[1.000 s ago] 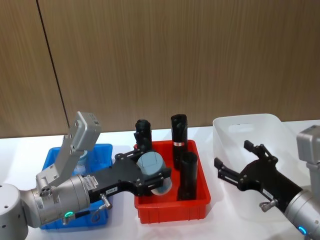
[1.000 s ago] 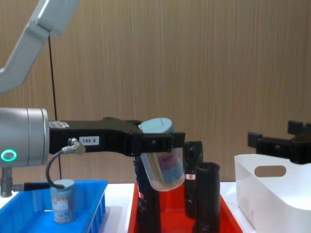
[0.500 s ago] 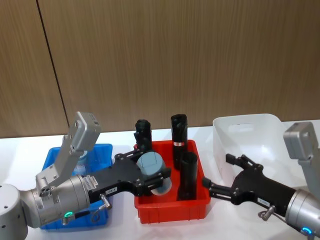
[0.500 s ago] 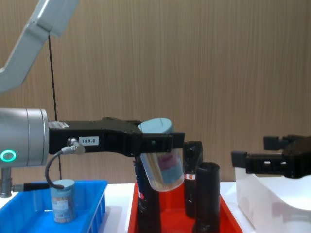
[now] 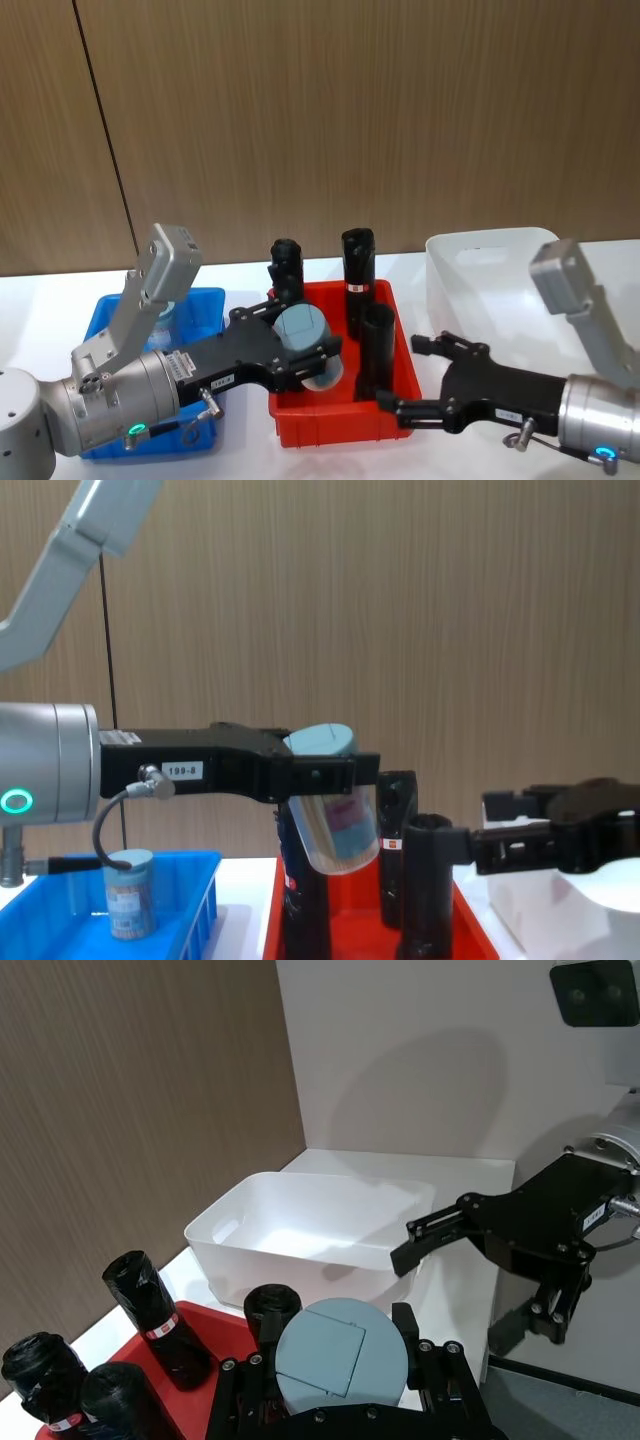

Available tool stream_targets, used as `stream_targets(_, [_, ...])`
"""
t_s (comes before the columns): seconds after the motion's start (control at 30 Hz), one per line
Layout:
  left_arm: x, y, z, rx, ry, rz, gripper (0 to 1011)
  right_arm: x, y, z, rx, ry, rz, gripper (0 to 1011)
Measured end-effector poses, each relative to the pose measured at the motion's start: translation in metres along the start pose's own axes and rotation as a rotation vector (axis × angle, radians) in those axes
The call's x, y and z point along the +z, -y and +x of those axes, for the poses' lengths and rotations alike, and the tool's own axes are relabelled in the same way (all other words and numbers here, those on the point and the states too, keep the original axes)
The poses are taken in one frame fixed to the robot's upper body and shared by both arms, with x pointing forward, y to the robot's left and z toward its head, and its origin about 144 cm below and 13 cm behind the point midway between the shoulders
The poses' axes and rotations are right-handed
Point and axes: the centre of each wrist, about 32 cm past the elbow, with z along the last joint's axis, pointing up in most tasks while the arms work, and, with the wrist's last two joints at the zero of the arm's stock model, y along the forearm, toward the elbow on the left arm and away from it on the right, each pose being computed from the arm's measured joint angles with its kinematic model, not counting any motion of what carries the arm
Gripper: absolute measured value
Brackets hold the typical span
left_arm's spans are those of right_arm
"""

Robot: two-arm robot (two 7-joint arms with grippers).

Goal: Pick the cotton swabs from the blue box and place them into the white box.

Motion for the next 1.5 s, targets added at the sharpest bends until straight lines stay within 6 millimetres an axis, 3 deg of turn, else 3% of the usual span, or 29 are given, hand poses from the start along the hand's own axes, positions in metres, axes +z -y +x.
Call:
stream_targets(0.73, [0.0, 0.0, 0.0, 0.0, 0.0, 0.0, 669, 0.011, -0.045, 0.02, 0.151, 0.0, -0.047, 1002])
stream_targets(1.5, [0.0, 0.0, 0.0, 0.0, 0.0, 0.0, 669, 0.012, -0.071, 0.027, 0.156, 0.008, -0.038, 1002])
